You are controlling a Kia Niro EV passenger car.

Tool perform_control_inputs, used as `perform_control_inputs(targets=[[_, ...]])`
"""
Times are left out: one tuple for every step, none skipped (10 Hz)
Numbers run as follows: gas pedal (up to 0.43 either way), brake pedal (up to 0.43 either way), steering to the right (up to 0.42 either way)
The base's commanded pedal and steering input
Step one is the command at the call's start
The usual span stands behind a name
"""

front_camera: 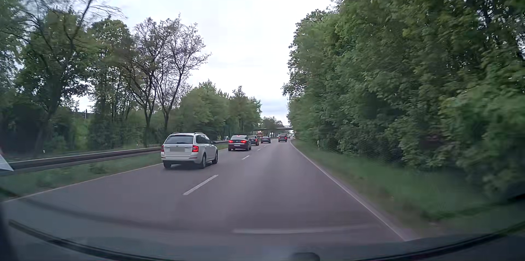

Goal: Follow the waypoints while adhering to traffic rules and regulations

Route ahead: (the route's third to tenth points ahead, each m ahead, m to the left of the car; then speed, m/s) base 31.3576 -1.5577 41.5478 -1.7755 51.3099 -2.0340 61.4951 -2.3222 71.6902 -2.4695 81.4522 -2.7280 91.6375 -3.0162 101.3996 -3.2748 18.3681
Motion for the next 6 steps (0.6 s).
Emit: perform_control_inputs(targets=[[0.098,0.0,0.001],[0.098,0.0,0.001],[0.098,0.0,0.001],[0.098,0.0,0.001],[0.098,0.0,0.001],[0.098,0.0,0.001]])
